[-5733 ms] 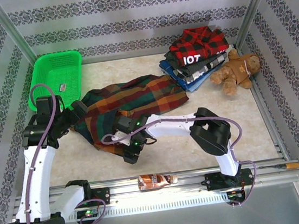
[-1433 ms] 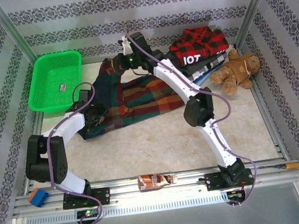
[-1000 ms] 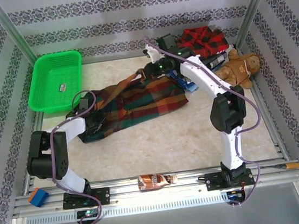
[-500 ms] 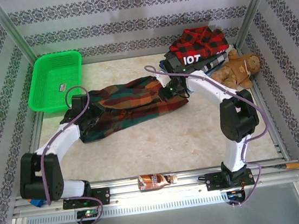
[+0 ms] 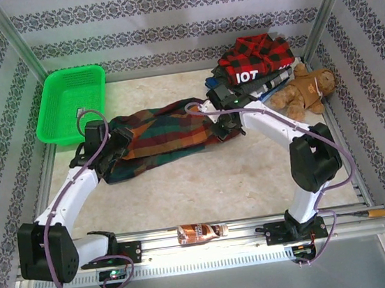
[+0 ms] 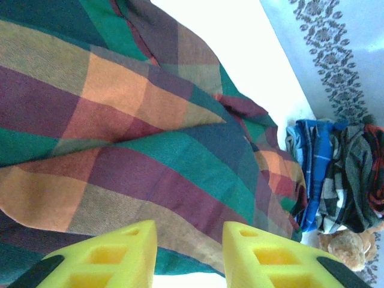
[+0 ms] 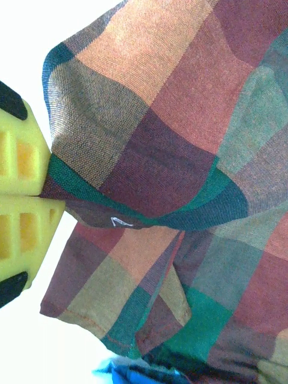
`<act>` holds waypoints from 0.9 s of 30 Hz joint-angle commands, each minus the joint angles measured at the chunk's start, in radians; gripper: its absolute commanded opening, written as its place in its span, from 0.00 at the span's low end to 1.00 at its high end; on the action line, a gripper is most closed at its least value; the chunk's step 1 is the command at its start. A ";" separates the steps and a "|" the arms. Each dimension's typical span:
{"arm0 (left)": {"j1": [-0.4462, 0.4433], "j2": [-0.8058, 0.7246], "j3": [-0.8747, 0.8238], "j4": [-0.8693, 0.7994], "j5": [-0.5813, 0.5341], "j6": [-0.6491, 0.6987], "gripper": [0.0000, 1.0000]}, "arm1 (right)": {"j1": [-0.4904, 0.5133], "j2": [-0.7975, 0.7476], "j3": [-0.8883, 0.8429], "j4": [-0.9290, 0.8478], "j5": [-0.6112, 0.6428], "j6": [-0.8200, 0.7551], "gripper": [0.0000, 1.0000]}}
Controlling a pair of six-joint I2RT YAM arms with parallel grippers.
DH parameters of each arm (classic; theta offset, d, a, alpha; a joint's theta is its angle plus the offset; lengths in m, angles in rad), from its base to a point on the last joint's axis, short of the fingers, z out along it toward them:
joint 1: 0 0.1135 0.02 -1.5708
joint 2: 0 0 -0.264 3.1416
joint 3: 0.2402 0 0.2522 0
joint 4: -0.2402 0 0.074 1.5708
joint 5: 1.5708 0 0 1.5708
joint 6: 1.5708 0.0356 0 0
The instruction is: Fold and stack the long sleeve shirts
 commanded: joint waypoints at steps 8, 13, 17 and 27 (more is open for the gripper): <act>-0.079 0.251 0.111 0.092 -0.029 -0.033 0.34 | 0.074 0.062 -0.046 0.052 0.329 -0.134 0.07; -0.091 0.366 0.172 0.068 -0.060 -0.007 0.31 | 0.081 0.092 -0.046 0.068 0.365 -0.142 0.08; -0.092 0.406 0.136 0.063 -0.106 -0.009 0.30 | 0.087 0.113 -0.047 0.075 0.391 -0.147 0.09; -0.094 0.417 0.011 0.072 -0.140 0.034 0.29 | 0.084 0.133 -0.086 0.029 0.431 -0.095 0.23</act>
